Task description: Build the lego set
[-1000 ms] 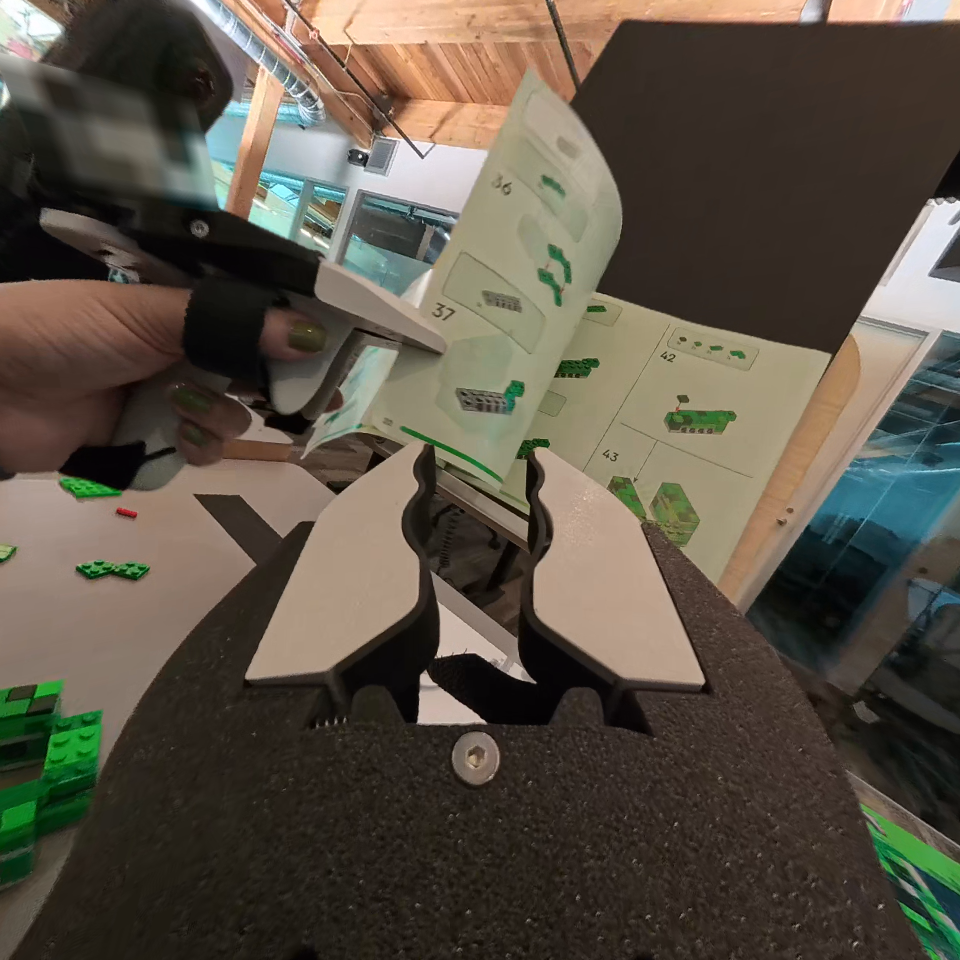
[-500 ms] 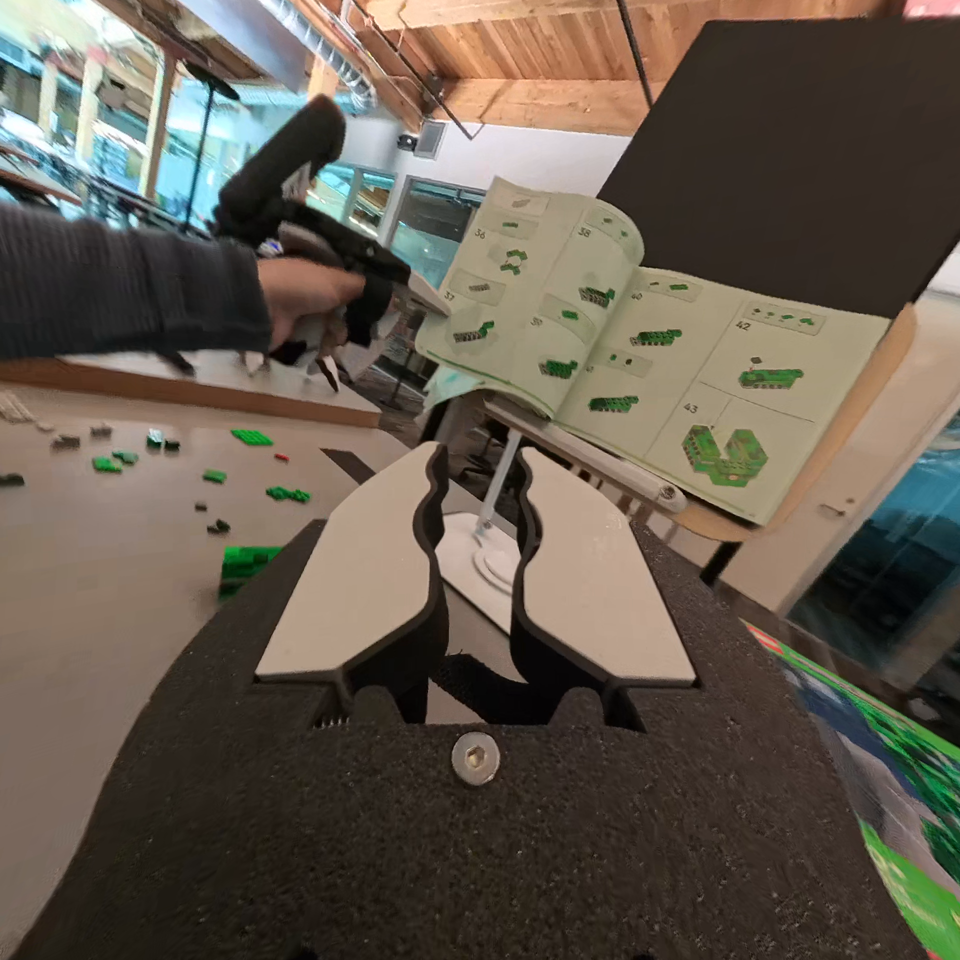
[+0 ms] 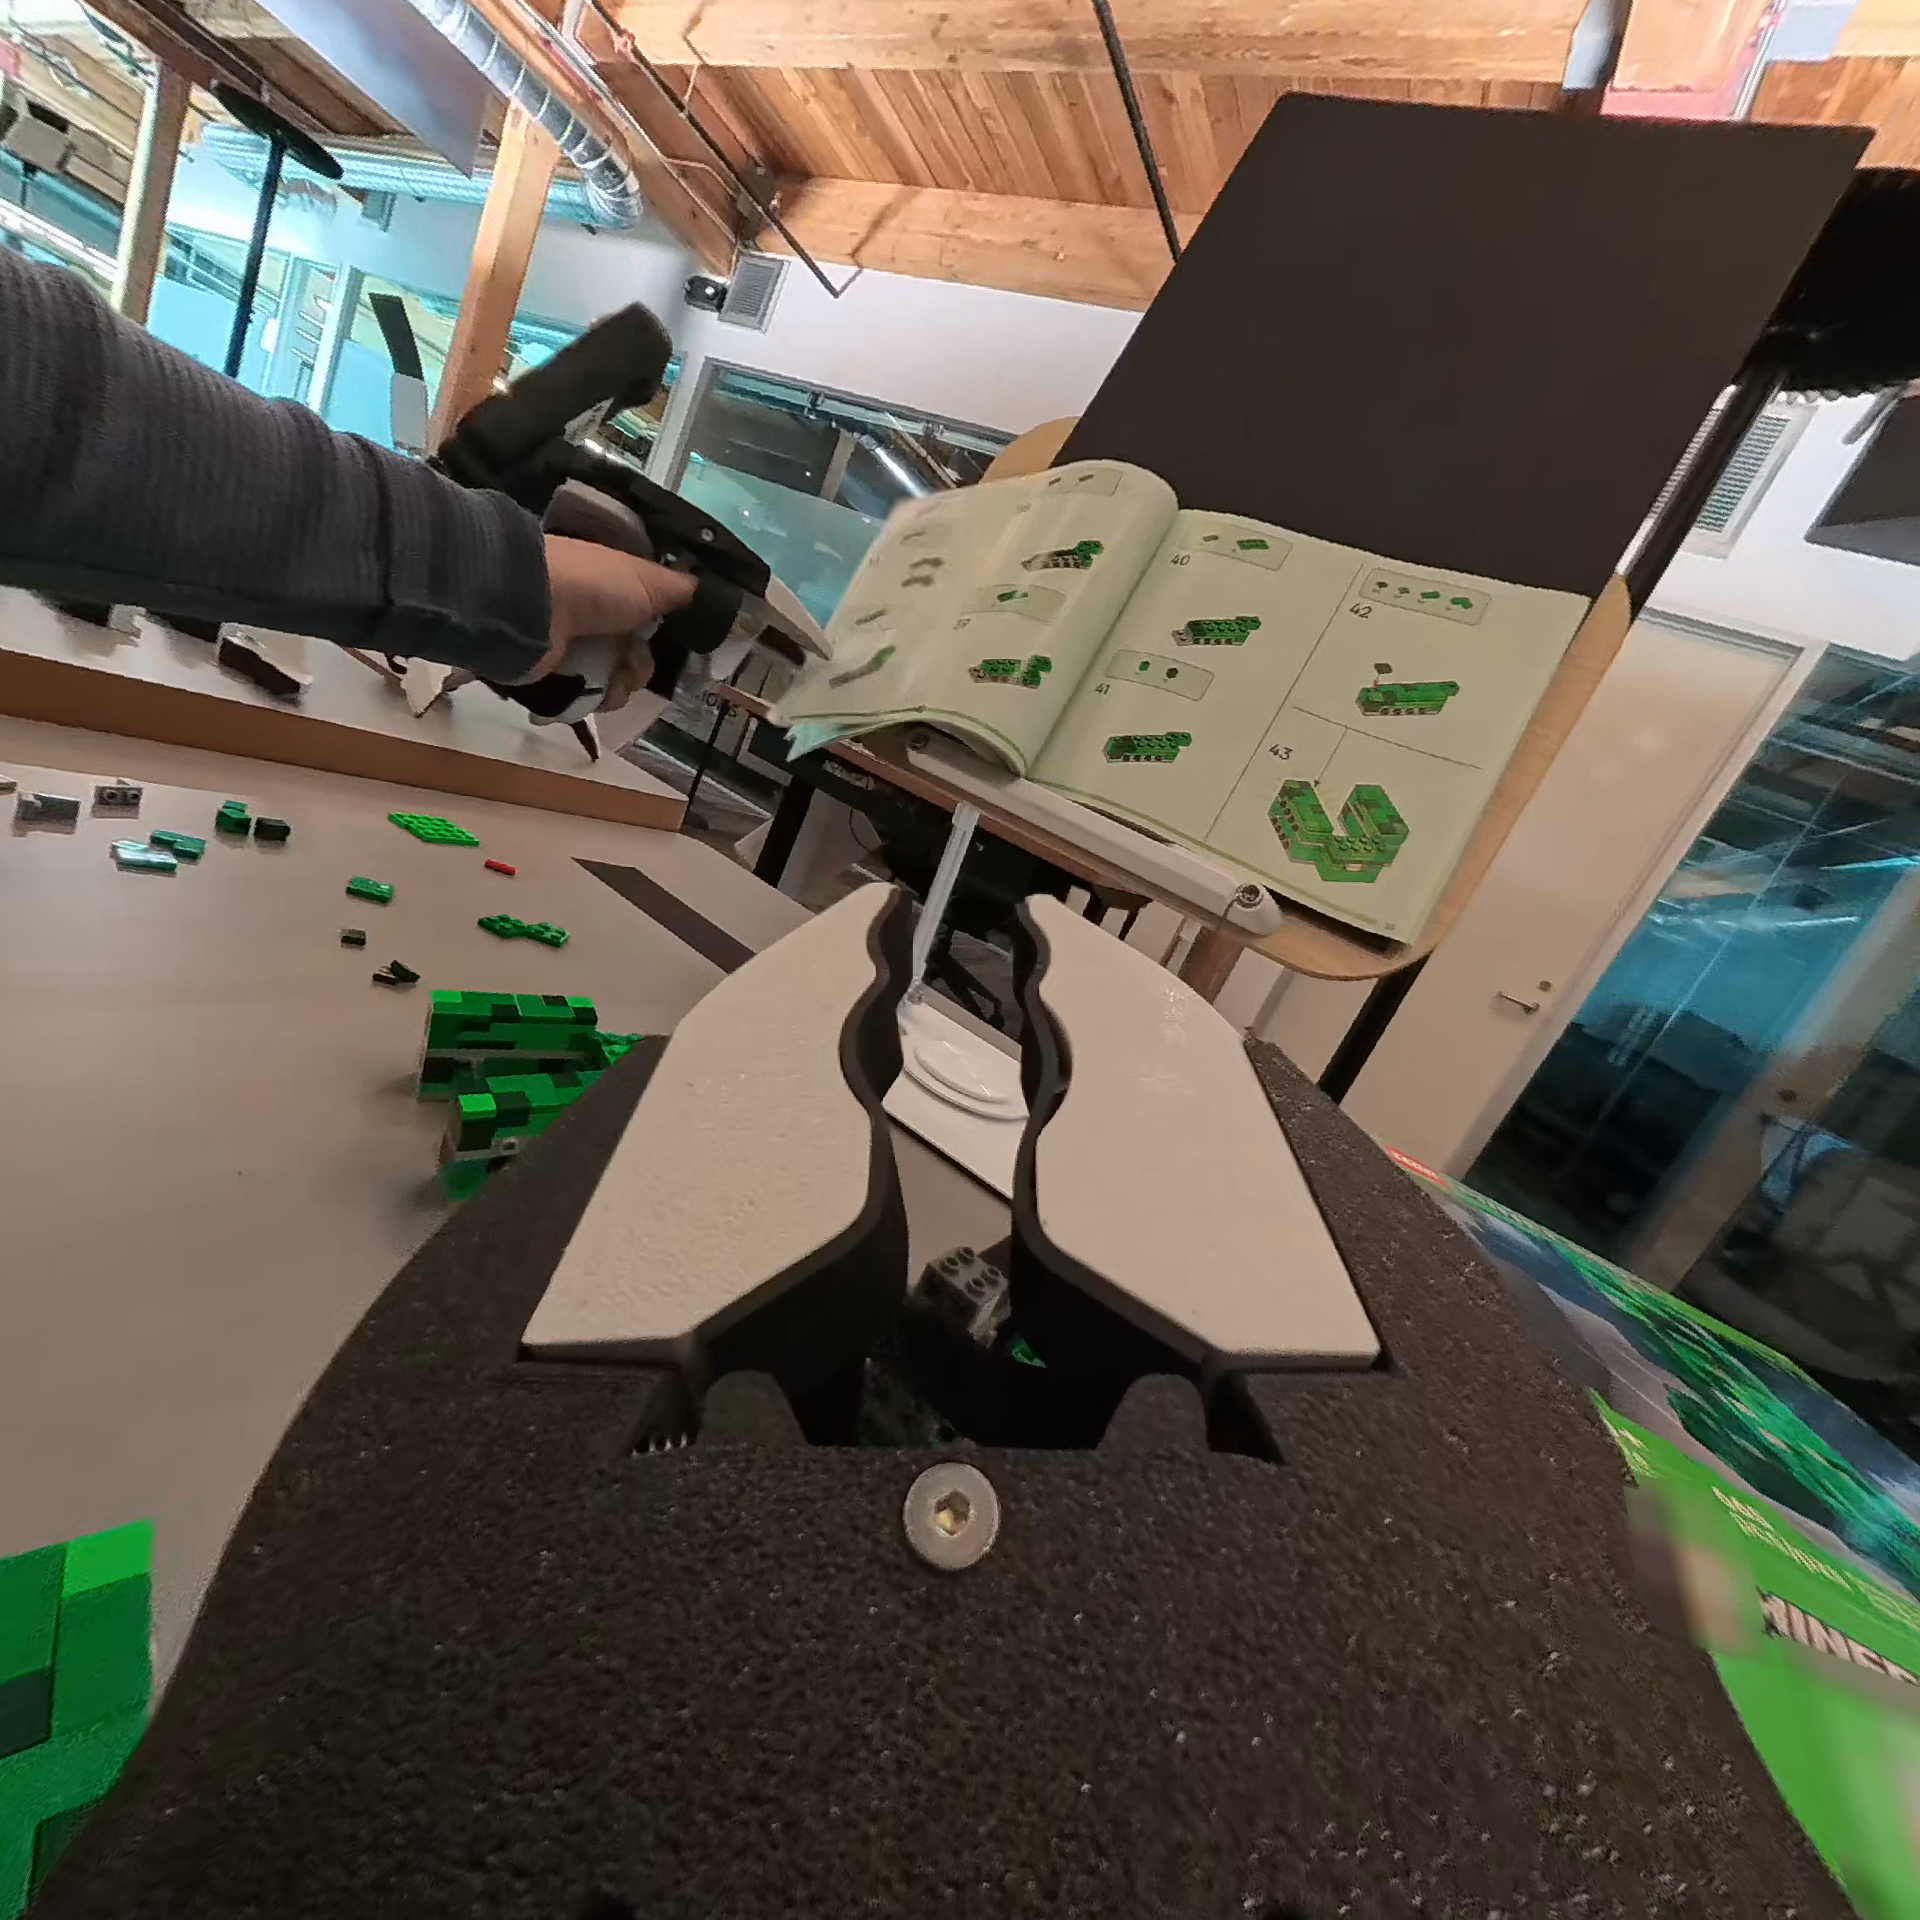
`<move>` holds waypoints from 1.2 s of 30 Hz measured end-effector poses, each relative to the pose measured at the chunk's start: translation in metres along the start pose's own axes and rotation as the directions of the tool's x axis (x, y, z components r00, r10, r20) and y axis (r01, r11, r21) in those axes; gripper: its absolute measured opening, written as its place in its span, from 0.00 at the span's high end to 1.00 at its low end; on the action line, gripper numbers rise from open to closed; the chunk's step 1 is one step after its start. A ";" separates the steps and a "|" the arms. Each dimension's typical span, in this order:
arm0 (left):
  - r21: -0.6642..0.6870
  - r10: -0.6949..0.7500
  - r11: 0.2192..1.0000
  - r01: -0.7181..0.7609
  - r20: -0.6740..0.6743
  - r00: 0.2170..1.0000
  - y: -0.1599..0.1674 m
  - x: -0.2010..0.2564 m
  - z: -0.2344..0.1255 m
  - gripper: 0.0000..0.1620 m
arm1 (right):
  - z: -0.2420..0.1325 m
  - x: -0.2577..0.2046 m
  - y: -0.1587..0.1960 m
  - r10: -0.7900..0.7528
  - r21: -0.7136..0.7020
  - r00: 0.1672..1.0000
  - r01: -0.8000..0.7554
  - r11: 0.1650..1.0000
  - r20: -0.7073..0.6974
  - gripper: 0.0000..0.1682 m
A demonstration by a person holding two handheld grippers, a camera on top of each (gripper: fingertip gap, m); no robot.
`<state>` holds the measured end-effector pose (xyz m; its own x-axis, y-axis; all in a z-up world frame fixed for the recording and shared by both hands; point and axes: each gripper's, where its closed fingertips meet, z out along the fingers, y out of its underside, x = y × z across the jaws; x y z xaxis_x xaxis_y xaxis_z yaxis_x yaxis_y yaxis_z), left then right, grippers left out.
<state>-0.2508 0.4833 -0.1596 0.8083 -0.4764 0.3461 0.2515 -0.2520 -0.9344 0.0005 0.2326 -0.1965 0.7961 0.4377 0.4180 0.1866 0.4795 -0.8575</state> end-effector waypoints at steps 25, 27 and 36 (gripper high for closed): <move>0.139 0.486 0.786 -0.603 0.465 0.740 0.073 0.011 -0.277 0.83 | 0.003 -0.008 0.013 -0.077 -0.036 0.997 0.077 0.996 0.002 0.90; 0.136 0.512 0.787 -0.602 0.400 0.760 0.086 0.019 -0.267 0.83 | 0.003 -0.009 0.013 -0.089 -0.038 0.996 0.089 0.995 0.011 0.91; 0.233 0.516 0.765 -0.600 0.335 0.788 0.095 0.045 -0.257 0.84 | 0.057 -0.083 -0.016 -0.109 -0.054 0.832 0.165 0.985 0.544 0.96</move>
<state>-0.3278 0.2215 -0.2110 0.9453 -0.2235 -0.2377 -0.1684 0.2897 -0.9422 -0.1020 0.2318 -0.2000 0.3292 0.7251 0.6048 0.3460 0.5034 -0.7918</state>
